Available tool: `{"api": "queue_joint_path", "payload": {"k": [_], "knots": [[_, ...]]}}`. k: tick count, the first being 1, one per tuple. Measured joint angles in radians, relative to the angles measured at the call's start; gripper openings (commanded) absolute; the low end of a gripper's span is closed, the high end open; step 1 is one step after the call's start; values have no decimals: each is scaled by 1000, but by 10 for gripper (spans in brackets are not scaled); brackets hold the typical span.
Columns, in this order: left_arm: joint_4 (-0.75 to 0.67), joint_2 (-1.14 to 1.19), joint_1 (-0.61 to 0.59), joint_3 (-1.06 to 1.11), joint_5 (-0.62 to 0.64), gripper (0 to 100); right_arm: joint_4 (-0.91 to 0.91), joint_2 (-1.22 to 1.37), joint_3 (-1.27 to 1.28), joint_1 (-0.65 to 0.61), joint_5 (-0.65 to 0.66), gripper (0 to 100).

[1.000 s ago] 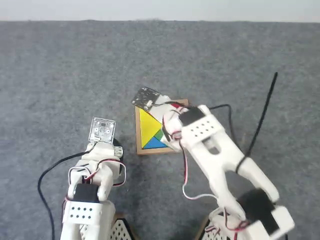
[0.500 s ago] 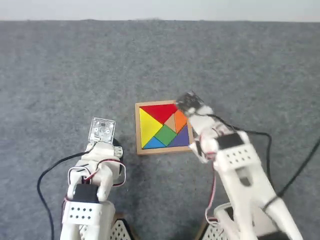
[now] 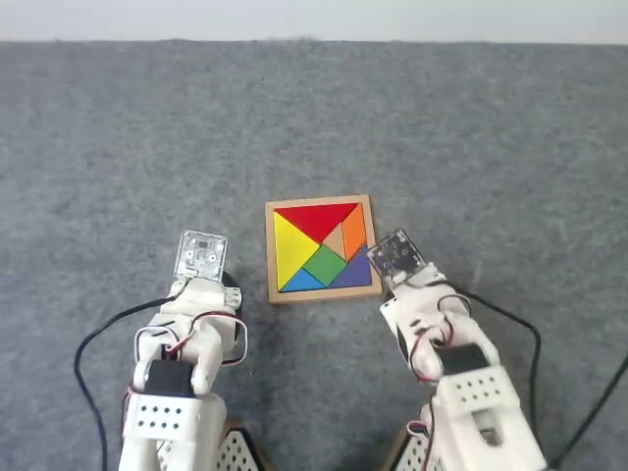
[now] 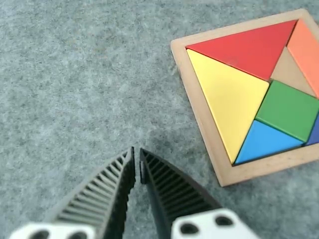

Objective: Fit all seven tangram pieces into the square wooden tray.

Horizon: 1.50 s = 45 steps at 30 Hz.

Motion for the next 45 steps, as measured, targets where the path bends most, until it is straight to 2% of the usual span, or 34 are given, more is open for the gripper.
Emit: {"api": "queue_joint_path", "payload": {"k": [5,12,15,21,38,42,45], "knots": [[0,0,0,0,0,15,-92,-178,72,0,0,12],[0,0,0,0,0,15,-6,-331,77,40,0,13],[0,0,0,0,0,15,92,-361,77,46,0,13],[0,0,0,0,0,15,453,-405,77,46,0,11],[0,0,0,0,0,15,833,-671,77,46,0,11],[0,0,0,0,0,15,870,-713,77,46,0,11],[0,0,0,0,0,15,872,-715,77,95,0,11]]}}
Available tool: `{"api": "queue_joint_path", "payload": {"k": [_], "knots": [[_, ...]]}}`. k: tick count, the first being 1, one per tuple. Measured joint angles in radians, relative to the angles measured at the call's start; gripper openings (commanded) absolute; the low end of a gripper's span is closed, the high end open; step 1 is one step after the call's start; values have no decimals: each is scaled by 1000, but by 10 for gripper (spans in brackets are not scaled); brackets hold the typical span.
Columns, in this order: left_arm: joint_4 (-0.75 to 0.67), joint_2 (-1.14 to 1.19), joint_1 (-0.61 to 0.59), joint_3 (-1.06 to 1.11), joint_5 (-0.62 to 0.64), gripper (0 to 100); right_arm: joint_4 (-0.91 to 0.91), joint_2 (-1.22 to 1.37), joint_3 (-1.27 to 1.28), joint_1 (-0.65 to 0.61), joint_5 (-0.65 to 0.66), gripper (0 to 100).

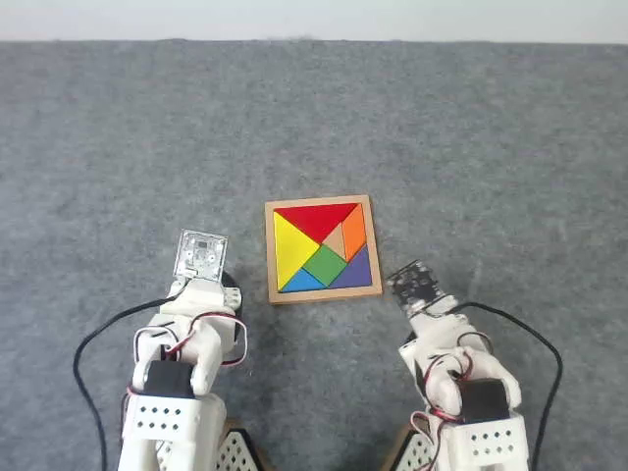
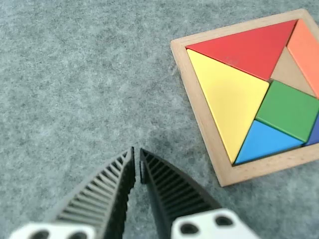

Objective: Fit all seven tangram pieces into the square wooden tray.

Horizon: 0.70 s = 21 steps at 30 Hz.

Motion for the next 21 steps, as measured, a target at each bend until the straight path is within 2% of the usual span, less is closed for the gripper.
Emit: {"api": "queue_joint_path", "payload": {"k": [9,21], "knots": [[0,0,0,0,0,15,0,0,0,239,0,11],[0,0,0,0,0,15,0,0,0,261,0,11]]}}
